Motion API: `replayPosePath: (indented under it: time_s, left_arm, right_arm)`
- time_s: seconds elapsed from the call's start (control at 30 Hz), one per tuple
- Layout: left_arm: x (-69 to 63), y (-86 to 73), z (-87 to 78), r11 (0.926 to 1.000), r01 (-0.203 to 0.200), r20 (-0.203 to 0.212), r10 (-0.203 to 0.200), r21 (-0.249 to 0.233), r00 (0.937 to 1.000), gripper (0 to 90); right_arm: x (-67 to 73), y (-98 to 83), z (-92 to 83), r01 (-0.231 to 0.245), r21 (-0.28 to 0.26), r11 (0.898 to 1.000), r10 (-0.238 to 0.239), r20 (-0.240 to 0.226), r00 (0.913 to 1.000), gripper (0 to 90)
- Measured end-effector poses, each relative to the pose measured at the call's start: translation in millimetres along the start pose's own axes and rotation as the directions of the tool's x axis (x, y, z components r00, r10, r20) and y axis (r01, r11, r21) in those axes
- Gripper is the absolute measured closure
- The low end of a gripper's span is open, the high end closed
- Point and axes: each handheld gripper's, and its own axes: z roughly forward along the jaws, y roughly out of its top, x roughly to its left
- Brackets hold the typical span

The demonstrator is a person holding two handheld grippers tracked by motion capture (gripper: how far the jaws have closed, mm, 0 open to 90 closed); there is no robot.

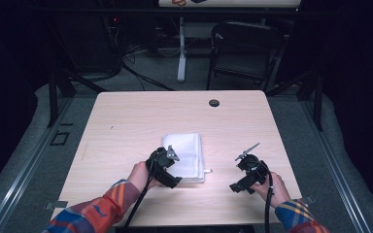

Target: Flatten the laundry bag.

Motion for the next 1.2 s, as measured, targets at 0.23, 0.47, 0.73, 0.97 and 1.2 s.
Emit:
replayPosePath:
  time_s: [0.23,0.47,0.73,0.97,1.2]
  left_arm:
    - [-5.6,8.6,13.3,0.9994,-0.031,-0.001,0.031,0.015,0.9995,18.7]
    - [-11.8,14.1,24.7,0.9947,-0.072,-0.044,0.075,0.074,0.9962,25.4]
    - [-11.6,10.9,27.2,0.9921,-0.103,-0.026,0.105,0.072,0.9942,42.2]
    - [-8.3,9.3,25.5,0.9922,-0.109,0.01,0.108,0.061,0.9941,53.9]
    - [-5.0,8.5,24.2,0.9922,-0.113,0.025,0.112,0.053,0.9934,63.5]
  right_arm:
    - [0.4,-0.9,1.3,-0.005,-0.011,1.0,0.005,-0.008,1.0,3.7]
    - [-0.4,-0.5,0.1,0.012,0.009,1.0,-0.012,-0.012,0.9999,4.5]
    - [1.6,-0.8,1.8,0.008,0.005,1.0,-0.008,-0.018,0.9998,6.4]
    - [1.7,-0.8,2.4,0.011,0.01,1.0,-0.011,-0.022,0.9997,6.9]
    - [2.2,-0.9,3.2,0.016,0.007,1.0,-0.016,-0.02,0.9997,7.9]
